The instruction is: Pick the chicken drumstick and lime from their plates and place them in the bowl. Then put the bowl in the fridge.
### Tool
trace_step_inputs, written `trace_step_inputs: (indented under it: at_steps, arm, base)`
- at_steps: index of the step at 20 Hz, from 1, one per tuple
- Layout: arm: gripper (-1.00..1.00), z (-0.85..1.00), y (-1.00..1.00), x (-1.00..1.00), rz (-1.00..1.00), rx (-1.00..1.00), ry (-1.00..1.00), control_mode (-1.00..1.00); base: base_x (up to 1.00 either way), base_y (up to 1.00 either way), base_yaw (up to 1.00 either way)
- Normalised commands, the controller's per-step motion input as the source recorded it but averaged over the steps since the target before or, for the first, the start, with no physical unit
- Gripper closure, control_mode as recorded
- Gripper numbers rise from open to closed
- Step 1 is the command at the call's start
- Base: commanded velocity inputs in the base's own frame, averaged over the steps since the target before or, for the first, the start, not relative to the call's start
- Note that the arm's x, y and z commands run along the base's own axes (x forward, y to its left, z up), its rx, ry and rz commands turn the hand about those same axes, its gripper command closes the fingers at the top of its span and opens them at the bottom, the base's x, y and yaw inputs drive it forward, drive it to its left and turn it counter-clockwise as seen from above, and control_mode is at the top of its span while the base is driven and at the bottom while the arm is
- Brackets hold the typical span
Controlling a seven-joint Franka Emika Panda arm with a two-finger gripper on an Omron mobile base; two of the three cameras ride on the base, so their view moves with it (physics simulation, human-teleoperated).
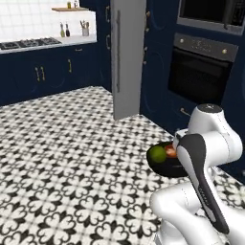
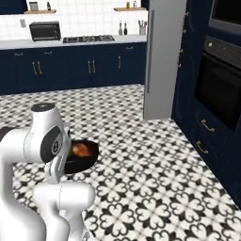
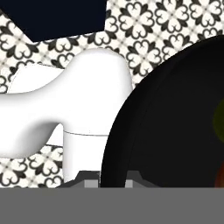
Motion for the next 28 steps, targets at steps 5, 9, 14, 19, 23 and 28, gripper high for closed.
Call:
trace_step_inputs:
  at_steps: [5, 9, 14, 19, 23, 28]
  arm:
    - [1.00, 0.00, 0.00, 0.00, 0.00, 0.00, 0.00, 1.00]
    - [1.00, 0.00, 0.00, 0.00, 0.00, 0.00, 0.00, 1.00]
    - [1.00, 0.00, 0.00, 0.00, 0.00, 0.00, 0.00, 1.00]
    - [1.00, 0.00, 0.00, 0.00, 0.00, 0.00, 0.00, 1.00]
    - [1.00, 0.00, 0.00, 0.00, 0.00, 0.00, 0.00, 1.00]
    - [1.00, 0.00, 0.00, 0.00, 0.00, 0.00, 0.00, 1.00]
  base:
    - [1.00, 0.00, 0.17]
    - [1.00, 0.00, 0.11]
    - [1.00, 0.00, 0.08]
    - [1.00, 0.00, 0.05]
    - [1.00, 0.03, 0.01]
    - [1.00, 0.16, 0.00]
